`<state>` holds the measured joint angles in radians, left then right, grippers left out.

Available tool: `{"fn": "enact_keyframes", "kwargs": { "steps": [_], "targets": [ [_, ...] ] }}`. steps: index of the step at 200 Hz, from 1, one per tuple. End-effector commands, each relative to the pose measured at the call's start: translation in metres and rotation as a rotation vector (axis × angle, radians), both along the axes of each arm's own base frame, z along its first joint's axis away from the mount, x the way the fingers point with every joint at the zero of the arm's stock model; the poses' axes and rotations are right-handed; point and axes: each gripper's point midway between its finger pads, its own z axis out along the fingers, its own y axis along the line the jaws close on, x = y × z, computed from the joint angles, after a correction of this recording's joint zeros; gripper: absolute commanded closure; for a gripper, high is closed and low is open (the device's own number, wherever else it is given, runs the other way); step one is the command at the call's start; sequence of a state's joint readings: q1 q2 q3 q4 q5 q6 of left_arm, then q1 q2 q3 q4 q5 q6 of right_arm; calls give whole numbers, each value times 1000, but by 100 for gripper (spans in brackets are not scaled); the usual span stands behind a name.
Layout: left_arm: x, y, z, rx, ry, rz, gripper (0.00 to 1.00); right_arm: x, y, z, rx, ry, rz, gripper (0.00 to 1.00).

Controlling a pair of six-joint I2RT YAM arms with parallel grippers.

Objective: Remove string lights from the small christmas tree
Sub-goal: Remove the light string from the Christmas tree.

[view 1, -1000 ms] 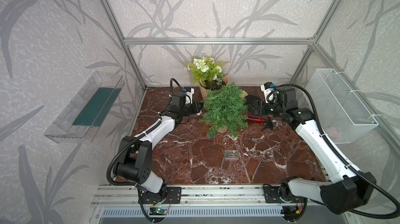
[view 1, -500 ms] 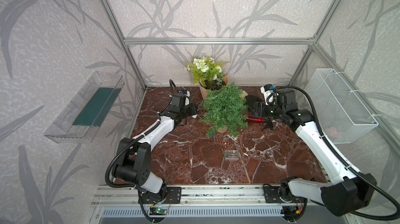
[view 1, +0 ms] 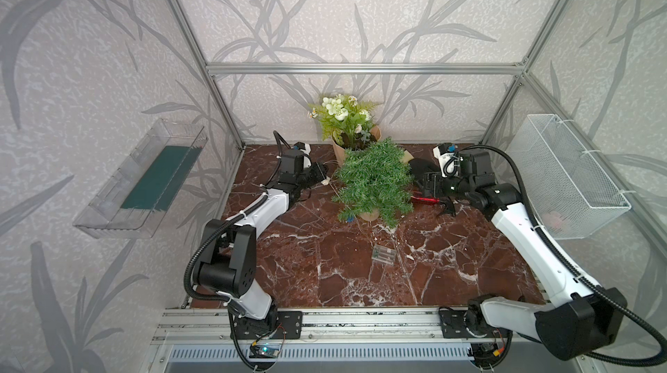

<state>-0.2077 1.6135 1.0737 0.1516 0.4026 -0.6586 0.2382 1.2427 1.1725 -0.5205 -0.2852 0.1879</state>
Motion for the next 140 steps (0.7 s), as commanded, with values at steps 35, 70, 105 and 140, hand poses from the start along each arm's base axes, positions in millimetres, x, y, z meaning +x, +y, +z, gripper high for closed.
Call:
{"fn": "enact_keyframes", "kwargs": {
  "steps": [35,70,105,140],
  "targets": [
    [17,13,-11,-59,59,92,100,0,-2,-4,-13,-9,1,25],
    [9,25,-56,-74,185,140,100,0,-4,-4,-24,-11,-4,25],
    [-11,31,-85,-52,292,158,100,-1,-5,-5,-28,-8,-1,25],
    [-32,33,-94,-32,353,150,100,-2,-4,-5,-25,-10,1,25]
  ]
}}
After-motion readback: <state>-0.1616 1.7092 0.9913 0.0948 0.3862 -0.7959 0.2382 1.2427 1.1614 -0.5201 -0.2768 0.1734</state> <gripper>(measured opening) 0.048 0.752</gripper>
